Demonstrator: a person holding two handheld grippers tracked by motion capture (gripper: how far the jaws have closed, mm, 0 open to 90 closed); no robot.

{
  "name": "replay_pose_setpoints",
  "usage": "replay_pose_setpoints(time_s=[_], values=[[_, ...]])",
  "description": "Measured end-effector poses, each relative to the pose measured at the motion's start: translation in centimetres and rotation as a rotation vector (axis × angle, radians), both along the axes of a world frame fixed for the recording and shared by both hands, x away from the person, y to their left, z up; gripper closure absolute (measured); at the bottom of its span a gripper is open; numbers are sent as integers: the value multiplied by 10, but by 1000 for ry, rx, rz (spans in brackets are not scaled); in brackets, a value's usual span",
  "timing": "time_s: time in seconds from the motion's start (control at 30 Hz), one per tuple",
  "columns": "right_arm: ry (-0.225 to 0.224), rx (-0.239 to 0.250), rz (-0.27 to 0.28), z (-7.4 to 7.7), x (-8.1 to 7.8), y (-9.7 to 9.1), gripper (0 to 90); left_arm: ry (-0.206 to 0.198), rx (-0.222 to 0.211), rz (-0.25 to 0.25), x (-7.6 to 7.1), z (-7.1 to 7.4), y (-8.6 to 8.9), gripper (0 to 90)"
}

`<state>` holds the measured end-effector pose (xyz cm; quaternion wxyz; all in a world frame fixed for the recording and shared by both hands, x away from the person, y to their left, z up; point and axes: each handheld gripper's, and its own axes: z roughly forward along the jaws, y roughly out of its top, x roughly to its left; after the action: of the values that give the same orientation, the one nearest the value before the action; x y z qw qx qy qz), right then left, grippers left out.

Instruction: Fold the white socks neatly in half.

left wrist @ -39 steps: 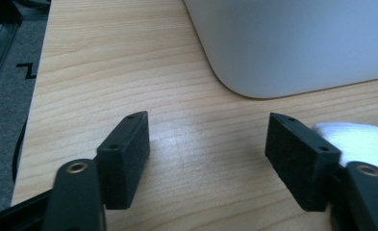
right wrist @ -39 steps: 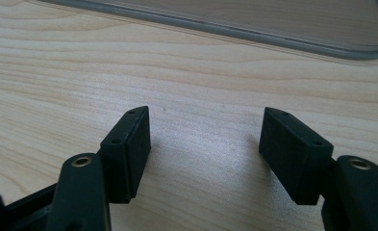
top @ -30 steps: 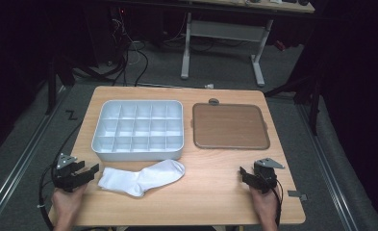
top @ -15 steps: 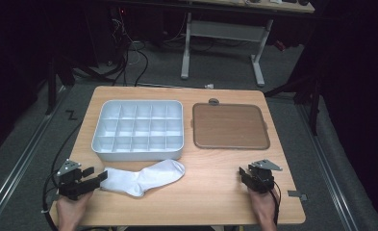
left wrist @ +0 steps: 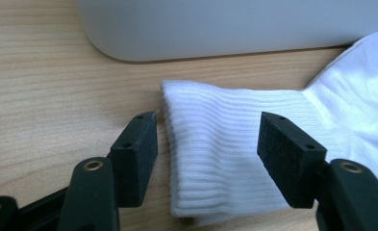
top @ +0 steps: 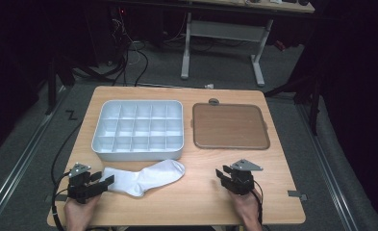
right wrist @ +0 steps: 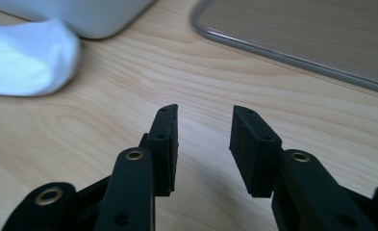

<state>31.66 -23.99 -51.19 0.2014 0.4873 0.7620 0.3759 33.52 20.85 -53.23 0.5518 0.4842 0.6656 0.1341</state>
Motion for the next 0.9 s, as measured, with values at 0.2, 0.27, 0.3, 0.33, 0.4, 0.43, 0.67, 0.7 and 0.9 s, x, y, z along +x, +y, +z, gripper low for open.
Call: replay_pose_setpoints(time_s=[0.2,0.27,0.3,0.33,0.4,0.43,0.67,0.7,0.9], values=[[2,8,103,2,4,32,629,-2,16,-3,0,-2,-5,422],[6,20,134,3,6,43,625,2,14,0,0,-2,-6,425],[6,24,145,3,6,46,623,1,20,-2,0,-3,-7,425],[6,23,170,4,7,57,614,-2,25,-3,0,-3,-8,432],[5,19,179,3,8,60,608,-6,33,-6,-1,-3,-9,436],[8,15,189,2,9,65,603,-8,37,-7,-1,-4,-9,436],[2,23,214,-2,22,90,569,-17,66,-11,-3,-5,-12,465],[3,22,214,-2,24,93,568,-17,66,-11,-3,-5,-12,472],[31,22,204,-8,32,99,580,-19,70,-19,-4,-5,-13,512]])
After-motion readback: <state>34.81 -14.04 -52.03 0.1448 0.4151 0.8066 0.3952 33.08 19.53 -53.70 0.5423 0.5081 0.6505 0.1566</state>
